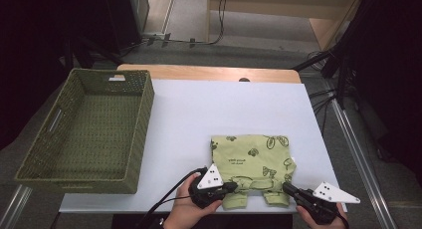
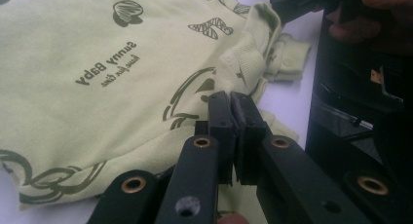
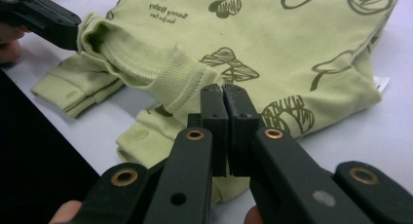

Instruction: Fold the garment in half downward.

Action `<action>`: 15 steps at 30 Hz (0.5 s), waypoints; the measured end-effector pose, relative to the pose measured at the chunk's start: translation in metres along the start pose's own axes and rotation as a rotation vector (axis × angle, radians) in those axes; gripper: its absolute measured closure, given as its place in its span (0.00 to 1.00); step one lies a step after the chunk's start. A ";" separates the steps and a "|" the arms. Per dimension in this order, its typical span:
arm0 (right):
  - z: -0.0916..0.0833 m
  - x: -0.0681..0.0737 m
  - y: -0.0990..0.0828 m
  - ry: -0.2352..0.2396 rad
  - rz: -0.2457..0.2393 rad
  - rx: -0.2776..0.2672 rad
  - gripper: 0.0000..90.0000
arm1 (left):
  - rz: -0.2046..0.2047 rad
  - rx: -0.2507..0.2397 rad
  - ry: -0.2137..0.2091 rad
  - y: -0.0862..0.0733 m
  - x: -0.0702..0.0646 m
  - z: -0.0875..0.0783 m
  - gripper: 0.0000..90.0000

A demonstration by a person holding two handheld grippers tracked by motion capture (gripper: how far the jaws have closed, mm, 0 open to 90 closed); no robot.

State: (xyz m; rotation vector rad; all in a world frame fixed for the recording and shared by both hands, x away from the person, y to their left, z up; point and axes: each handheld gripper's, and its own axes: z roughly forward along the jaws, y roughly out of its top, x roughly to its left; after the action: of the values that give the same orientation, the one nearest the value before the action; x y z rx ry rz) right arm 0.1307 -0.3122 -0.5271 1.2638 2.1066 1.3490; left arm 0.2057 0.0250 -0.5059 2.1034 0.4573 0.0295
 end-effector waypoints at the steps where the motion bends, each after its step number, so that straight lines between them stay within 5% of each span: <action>1: 0.000 0.000 -0.001 0.001 0.001 0.003 0.95 | 0.001 0.005 -0.006 -0.001 0.000 0.000 0.97; 4: -0.002 -0.001 -0.002 0.015 0.025 -0.004 0.86 | -0.017 0.004 -0.026 -0.002 0.000 -0.002 0.91; 8: -0.010 -0.002 0.001 0.062 0.076 -0.050 0.68 | -0.055 -0.032 -0.033 0.002 0.003 -0.012 0.68; 11: -0.015 -0.001 0.006 0.059 0.075 -0.075 0.68 | -0.085 -0.061 -0.015 0.006 0.010 -0.020 0.69; 15: -0.014 0.000 0.011 0.047 0.086 -0.074 0.78 | -0.122 -0.064 0.001 0.007 0.018 -0.021 0.83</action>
State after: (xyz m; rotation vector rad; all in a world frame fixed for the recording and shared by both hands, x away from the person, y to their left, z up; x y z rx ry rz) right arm 0.1267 -0.3182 -0.5107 1.3182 2.0342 1.4919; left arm 0.2202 0.0444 -0.4913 2.0089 0.5772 -0.0255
